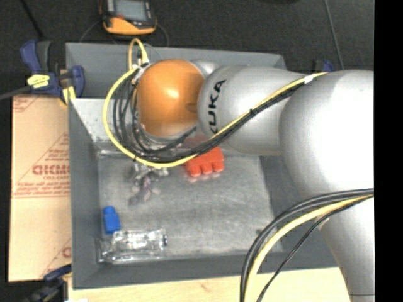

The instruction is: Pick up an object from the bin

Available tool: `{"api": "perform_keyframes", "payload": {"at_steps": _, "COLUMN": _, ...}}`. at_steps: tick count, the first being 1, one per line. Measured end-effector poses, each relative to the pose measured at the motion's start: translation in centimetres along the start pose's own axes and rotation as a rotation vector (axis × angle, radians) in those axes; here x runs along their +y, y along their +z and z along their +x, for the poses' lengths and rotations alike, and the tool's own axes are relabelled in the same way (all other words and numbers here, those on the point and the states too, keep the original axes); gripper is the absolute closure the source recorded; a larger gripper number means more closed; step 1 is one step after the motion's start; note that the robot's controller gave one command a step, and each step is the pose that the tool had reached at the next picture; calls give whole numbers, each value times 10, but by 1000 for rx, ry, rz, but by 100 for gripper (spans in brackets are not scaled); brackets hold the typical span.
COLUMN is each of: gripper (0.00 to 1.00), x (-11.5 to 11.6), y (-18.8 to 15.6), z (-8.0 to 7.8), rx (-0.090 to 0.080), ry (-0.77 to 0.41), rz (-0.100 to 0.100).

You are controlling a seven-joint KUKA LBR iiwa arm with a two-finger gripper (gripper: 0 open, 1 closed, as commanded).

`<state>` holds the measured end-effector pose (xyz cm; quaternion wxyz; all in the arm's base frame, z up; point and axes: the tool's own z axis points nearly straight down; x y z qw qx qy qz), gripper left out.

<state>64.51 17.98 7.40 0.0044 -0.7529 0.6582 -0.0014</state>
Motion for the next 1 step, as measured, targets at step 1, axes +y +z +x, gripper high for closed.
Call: {"api": "perform_keyframes", "payload": {"at_steps": 1, "gripper": 100, "x": 41, "y": -197, "z": -16, "rx": 1, "ry": -42, "rz": 3}}
